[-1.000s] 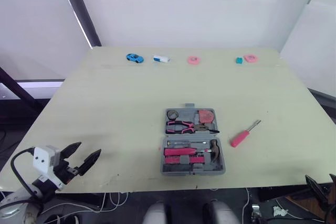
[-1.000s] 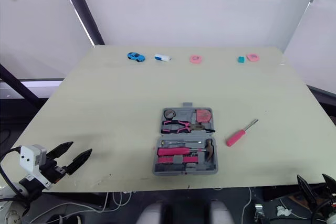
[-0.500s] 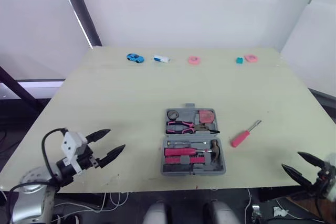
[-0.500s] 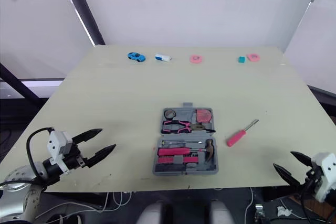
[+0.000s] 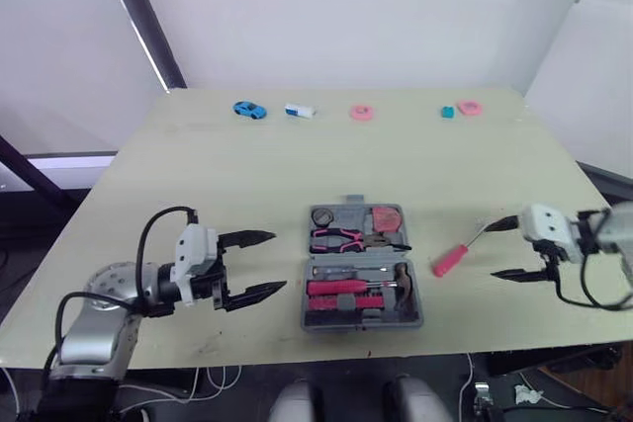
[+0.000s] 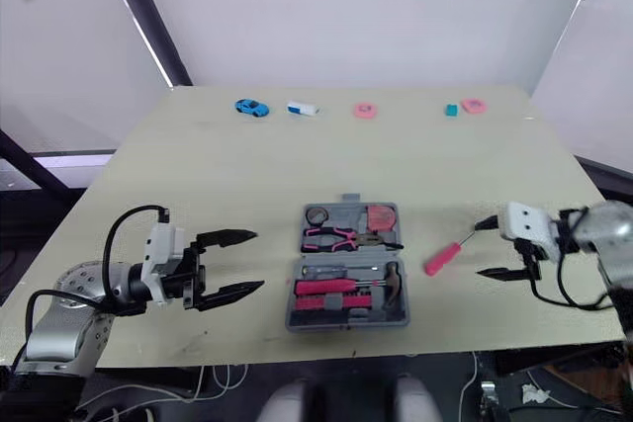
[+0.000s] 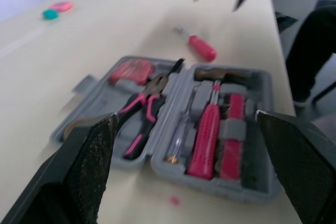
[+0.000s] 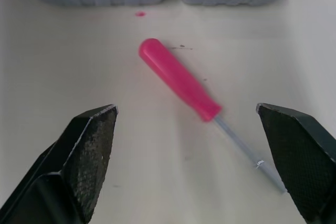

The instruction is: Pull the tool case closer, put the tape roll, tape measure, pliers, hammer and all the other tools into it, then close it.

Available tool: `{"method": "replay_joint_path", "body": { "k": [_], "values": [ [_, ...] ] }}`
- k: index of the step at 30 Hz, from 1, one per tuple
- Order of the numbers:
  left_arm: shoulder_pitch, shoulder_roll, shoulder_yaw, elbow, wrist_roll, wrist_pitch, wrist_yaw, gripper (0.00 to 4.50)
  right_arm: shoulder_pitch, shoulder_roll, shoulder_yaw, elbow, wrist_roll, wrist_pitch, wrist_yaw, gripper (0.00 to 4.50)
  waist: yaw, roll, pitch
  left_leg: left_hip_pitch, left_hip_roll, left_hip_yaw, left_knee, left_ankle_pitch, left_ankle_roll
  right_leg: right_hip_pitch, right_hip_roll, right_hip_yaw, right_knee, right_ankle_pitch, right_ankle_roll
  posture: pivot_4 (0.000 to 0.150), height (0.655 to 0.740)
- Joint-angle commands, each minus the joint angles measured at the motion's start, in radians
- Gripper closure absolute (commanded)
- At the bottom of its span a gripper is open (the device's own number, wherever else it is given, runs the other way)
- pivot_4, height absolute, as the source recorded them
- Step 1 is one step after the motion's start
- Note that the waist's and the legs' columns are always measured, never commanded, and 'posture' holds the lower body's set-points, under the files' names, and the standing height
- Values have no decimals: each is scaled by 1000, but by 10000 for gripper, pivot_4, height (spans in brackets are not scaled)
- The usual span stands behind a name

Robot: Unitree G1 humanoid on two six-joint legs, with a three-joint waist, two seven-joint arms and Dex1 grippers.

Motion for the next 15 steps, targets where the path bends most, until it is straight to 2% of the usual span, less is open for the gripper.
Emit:
{"method": "replay_joint_path", "body": {
  "k": [1, 4, 8, 12, 15],
  "values": [
    [19, 27, 21, -88, -61, 50, -12, 0, -127, 43, 73, 154, -83, -157, 51, 322, -3, 0, 0, 0, 0, 0, 0, 0, 0, 0, 0, 0, 0, 0, 0, 1500, 7400],
    [36, 36, 30, -112, -65, 62, -4, 0, -229, 95, 136, 277, -152, -252, 62, 322, -12, 0, 1, 0, 0, 2, -1, 0, 0, 0, -1, 0, -1, 0, 0, 1500, 7400],
    [59, 36, 45, -136, -63, 67, 20, 0, -291, 139, 168, 379, -184, -314, 67, 322, -13, 1, 1, 0, 0, 2, 0, 0, 0, 0, -1, 0, -1, 0, 0, 1500, 7400],
    [105, 29, 68, -194, -77, 84, 61, 0, -321, 161, 170, 432, -194, -326, 66, 322, -13, 1, 1, 0, 0, 2, 0, 0, 0, 0, -1, 0, -1, -1, -1, 1500, 7400],
    [134, 28, 83, -222, -78, 89, 84, 0, -323, 162, 115, 430, -124, -240, 98, 322, -13, 1, 1, 1, 0, 3, 0, 0, 0, 0, -1, 1, 0, -1, -2, 1500, 7400]
  ]
}}
